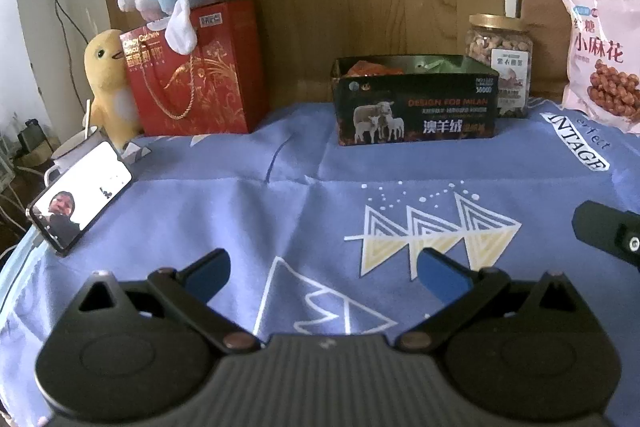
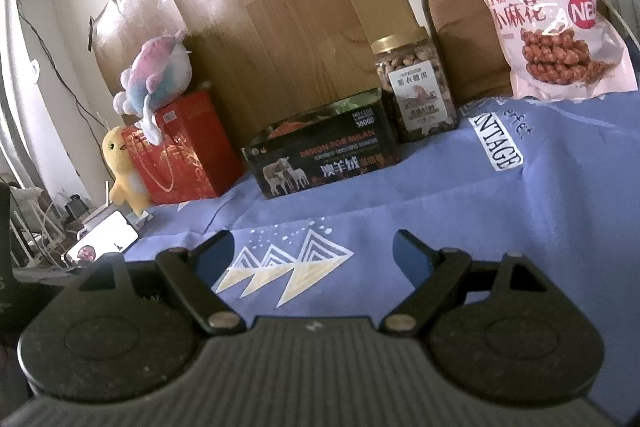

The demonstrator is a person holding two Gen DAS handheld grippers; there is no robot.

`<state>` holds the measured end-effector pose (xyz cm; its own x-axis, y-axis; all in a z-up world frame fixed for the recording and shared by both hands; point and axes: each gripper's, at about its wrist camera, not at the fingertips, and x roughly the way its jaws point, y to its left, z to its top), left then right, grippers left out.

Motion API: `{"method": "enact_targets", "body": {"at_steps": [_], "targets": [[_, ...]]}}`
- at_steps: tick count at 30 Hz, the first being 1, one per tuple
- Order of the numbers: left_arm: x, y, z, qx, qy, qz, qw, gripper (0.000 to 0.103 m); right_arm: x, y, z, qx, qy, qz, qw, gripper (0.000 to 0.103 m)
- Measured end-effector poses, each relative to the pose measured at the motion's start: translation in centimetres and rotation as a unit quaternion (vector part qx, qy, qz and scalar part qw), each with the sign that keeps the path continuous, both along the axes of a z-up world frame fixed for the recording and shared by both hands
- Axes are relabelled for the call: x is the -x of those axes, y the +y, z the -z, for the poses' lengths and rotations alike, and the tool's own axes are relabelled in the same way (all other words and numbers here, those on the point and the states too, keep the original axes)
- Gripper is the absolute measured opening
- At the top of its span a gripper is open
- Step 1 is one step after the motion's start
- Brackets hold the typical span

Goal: Organize snacks

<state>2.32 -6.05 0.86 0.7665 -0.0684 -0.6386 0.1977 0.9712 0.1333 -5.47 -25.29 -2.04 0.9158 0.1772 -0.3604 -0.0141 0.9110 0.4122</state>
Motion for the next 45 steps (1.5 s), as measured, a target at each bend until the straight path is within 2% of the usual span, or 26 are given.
{"method": "enact_targets", "body": {"at_steps": [11, 45], "targets": [[-0.7, 0.0, 0.3, 0.003, 0.006, 0.001, 1.0000, 0.103, -0.6, 0.0, 0.0, 0.004, 0.004, 0.001, 1.000, 0.088], [0.8, -0.2, -0.7, 0.008, 0.010, 0.011, 0.9999, 0.103, 1.0, 0.1, -1.2, 0.012, -0.003, 0.006, 1.000, 0.088]]}}
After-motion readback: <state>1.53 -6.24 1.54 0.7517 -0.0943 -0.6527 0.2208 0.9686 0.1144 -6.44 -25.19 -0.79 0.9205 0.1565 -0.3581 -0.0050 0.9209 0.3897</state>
